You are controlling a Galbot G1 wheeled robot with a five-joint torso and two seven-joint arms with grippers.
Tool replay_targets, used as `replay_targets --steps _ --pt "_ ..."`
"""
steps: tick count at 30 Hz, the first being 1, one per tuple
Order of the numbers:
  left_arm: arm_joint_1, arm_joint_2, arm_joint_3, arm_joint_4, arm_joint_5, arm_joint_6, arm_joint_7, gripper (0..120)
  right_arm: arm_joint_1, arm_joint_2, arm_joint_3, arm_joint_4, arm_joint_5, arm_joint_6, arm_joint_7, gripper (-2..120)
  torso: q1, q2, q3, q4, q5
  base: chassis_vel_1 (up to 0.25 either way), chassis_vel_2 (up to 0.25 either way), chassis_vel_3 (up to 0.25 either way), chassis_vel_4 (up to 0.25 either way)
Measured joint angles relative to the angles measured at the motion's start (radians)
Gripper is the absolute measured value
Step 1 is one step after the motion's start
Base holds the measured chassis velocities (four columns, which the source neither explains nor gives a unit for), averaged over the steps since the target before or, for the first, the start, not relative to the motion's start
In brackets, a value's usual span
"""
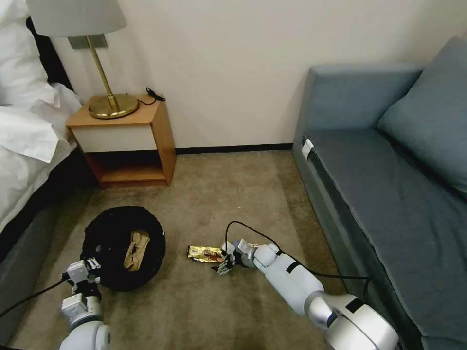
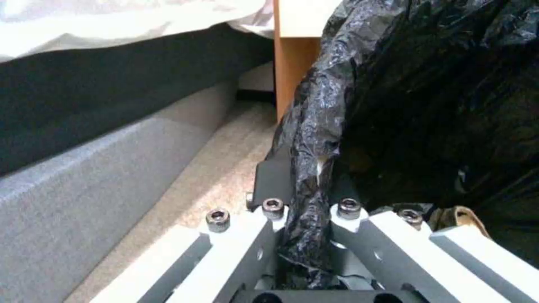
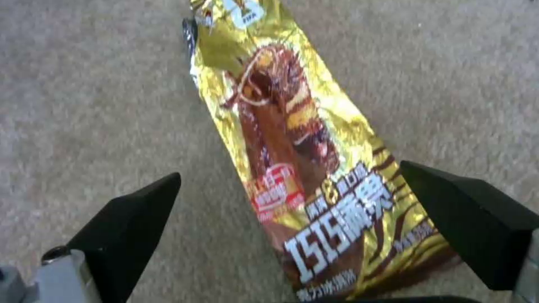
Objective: Pick up the trash bin, then pick up the garbage on the floor and place it into the trash bin.
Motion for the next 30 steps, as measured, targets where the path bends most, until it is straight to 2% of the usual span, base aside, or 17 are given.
replay_targets --steps 4,10,17,18,19,26,30 --pt "0.0 0.0 0.0 0.0 0.0 0.0 0.0 3 0.001 0.001 0.009 -0.009 -0.006 -0.001 -0.003 99 0.0 0.0 0.0 0.0 0.0 0.0 0.0 0.0 0.0" --pt "0.003 0.0 0.001 0.0 0.001 -0.001 0.0 3 0.001 0.003 0.017 -0.016 -0.022 0.0 -0.011 86 0.0 0.0 0.0 0.0 0.0 0.0 0.0 0.0 0.0" --pt "0.009 0.0 0.0 0.001 0.002 -0.007 0.0 3 0.001 0.007 0.025 -0.019 -0.031 0.003 -0.02 85 0.0 0.0 0.0 0.0 0.0 0.0 0.0 0.0 0.0" --pt "0.01 0.0 0.0 0.002 0.002 -0.009 0.0 3 0.001 0.008 0.025 -0.019 -0.032 0.004 -0.021 81 0.0 0.0 0.0 0.0 0.0 0.0 0.0 0.0 0.0" --pt "0.01 -0.002 -0.001 0.006 0.003 -0.013 0.0 3 0.001 0.007 0.026 -0.018 -0.033 0.007 -0.023 71 0.0 0.0 0.0 0.0 0.0 0.0 0.0 0.0 0.0" --pt "0.014 -0.005 0.0 0.015 0.015 -0.021 0.0 3 -0.003 0.002 0.029 -0.015 -0.034 0.01 -0.024 51 0.0 0.0 0.0 0.0 0.0 0.0 0.0 0.0 0.0" --pt "0.015 -0.006 0.001 0.021 0.018 -0.026 0.0 3 -0.006 -0.001 0.029 -0.012 -0.036 0.014 -0.027 32 0.0 0.0 0.0 0.0 0.0001 0.0 0.0 0.0 0.0"
